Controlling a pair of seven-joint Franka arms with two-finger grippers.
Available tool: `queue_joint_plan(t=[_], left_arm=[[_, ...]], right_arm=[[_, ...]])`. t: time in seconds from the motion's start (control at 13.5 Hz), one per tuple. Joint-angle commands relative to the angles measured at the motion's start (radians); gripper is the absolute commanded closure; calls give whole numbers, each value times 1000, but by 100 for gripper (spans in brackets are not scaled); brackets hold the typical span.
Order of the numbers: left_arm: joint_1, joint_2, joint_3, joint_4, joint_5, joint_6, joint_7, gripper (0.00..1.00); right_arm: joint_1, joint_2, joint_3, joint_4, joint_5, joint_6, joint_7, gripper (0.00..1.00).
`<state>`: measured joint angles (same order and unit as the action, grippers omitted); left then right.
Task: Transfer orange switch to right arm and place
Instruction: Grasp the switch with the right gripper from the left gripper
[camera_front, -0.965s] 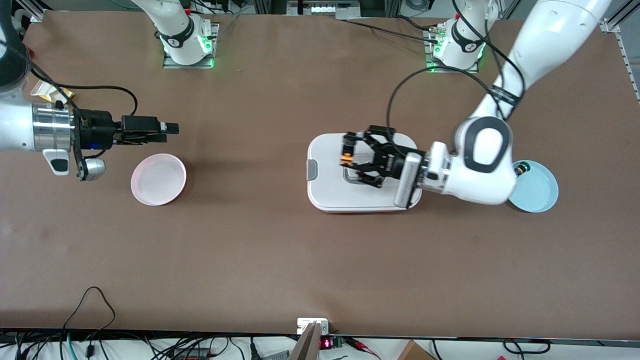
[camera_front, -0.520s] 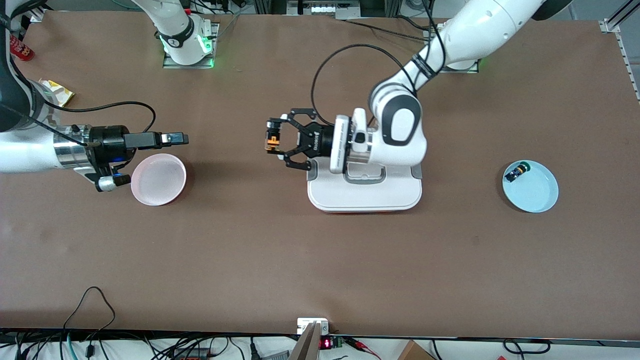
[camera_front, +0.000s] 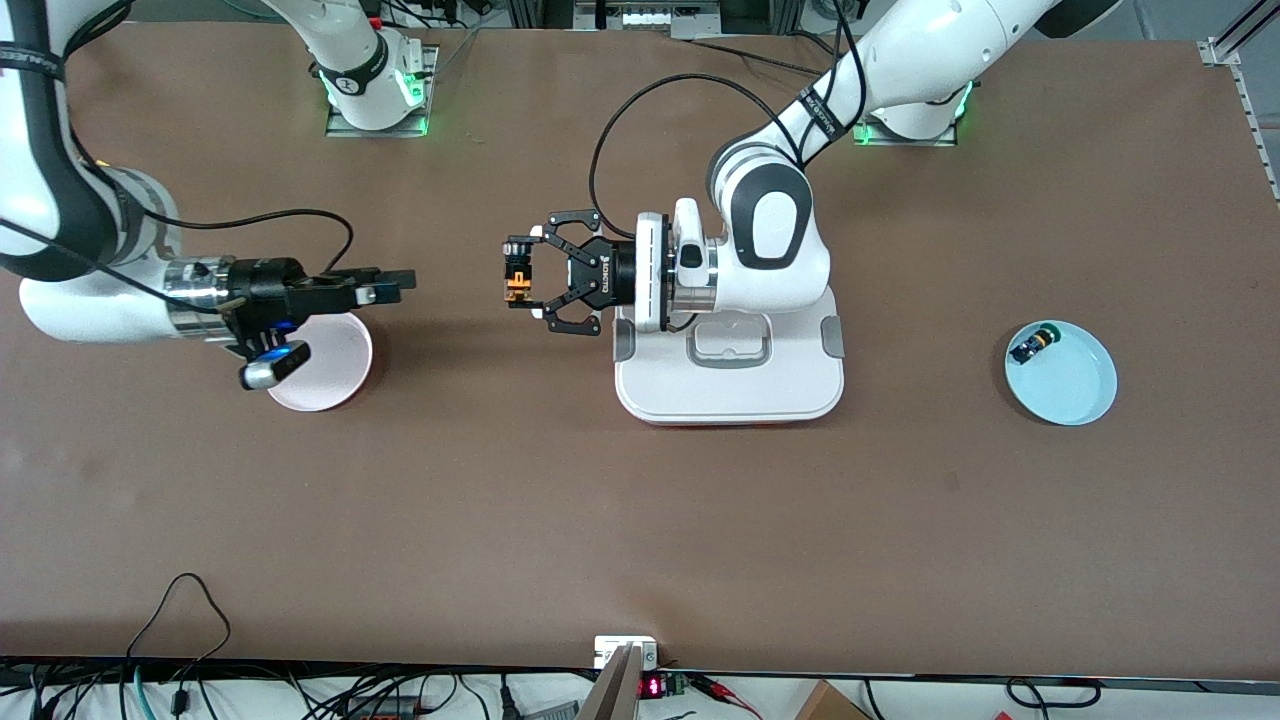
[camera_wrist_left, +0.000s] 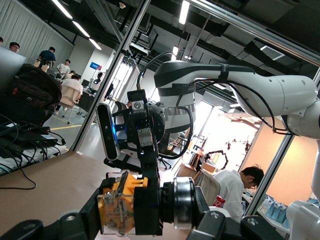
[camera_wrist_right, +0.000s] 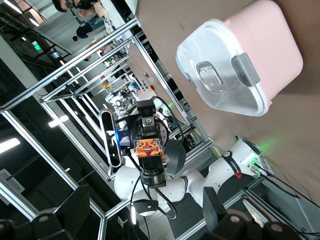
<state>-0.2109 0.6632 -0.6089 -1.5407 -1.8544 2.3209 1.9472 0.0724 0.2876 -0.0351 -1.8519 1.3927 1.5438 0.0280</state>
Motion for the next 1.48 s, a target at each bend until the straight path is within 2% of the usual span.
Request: queue_joint_plan(t=[0.0,0.45,0.59,0.82,0.96,1.41], left_arm=[[-8,3,0,17,-29,15,27,60],[-8,3,1,17,-29,15,21,60],[-8,4,1,17,-29,15,19,60],[-8,3,1,17,-29,15,18,60],[-8,3,0,22,-29,15,15,60],[-8,3,0,24,-29,15,15,59]], right_arm=[[67,-33,0,-33,38,47,24,0],[136,-9,0,-30,95,97,61,0],[177,-4,1,-26,101,156,66,0],[225,16,1,-26,167,225,67,0],[247,21,3,-26,167,272,67,0],[178,8,3,-30,154,180,98,0]])
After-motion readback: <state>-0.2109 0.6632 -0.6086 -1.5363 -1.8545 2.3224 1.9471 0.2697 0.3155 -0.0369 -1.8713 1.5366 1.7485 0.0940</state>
